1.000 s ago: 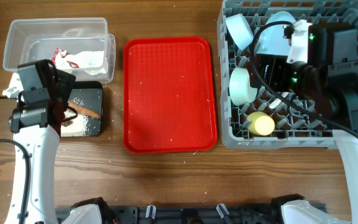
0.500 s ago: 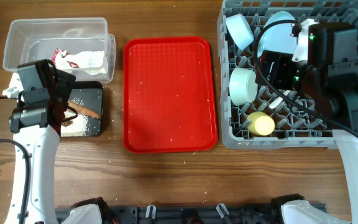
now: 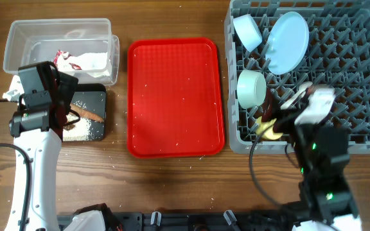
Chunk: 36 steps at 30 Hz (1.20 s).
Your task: Sort waste into correct bins and load items into the dishwasher rack
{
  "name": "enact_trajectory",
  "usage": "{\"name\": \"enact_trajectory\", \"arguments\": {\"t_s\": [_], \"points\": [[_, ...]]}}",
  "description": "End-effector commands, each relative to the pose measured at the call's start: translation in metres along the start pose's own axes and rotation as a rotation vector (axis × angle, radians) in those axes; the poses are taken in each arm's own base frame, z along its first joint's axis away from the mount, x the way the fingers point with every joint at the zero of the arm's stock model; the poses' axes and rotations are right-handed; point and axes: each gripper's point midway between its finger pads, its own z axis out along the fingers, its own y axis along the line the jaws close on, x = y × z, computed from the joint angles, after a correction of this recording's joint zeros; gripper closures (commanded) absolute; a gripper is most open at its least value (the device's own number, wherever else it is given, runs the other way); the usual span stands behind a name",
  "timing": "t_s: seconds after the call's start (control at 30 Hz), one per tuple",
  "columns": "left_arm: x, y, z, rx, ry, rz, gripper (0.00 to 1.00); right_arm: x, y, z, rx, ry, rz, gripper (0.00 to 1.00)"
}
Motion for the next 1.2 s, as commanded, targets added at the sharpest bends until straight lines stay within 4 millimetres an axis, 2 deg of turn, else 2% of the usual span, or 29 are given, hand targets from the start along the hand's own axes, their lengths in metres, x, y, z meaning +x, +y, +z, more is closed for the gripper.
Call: {"name": "enact_trajectory", "arguments": {"t_s": [0.0,0.2,0.4,0.5,0.73,1.17], "points": [[-0.007,-0.002,-0.003,0.004,-0.022,0.010,0.00,0.034,0.006,-0.012,-0.083,-0.018,-0.114,0.00],[-0.007,-0.002,-0.003,0.004,-0.022,0.010,0.00,0.073,0.000,-0.021,-0.084,-0.063,-0.110,0.00],[-0.007,-0.003,-0.003,0.005,-0.022,0.010,0.00,0.084,-0.002,-0.024,-0.099,-0.104,-0.109,0.00],[-0.007,-0.003,-0.003,0.005,-0.022,0.010,0.00,0.072,-0.009,-0.029,-0.069,-0.164,-0.110,0.00],[-0.007,-0.003,-0.003,0.004,-0.022,0.010,0.00,0.065,-0.019,-0.028,-0.028,-0.236,-0.114,0.00],[-0.007,-0.003,-0.003,0.004,-0.022,0.010,0.00,0.066,-0.019,-0.027,-0.027,-0.228,-0.114,0.00]]}}
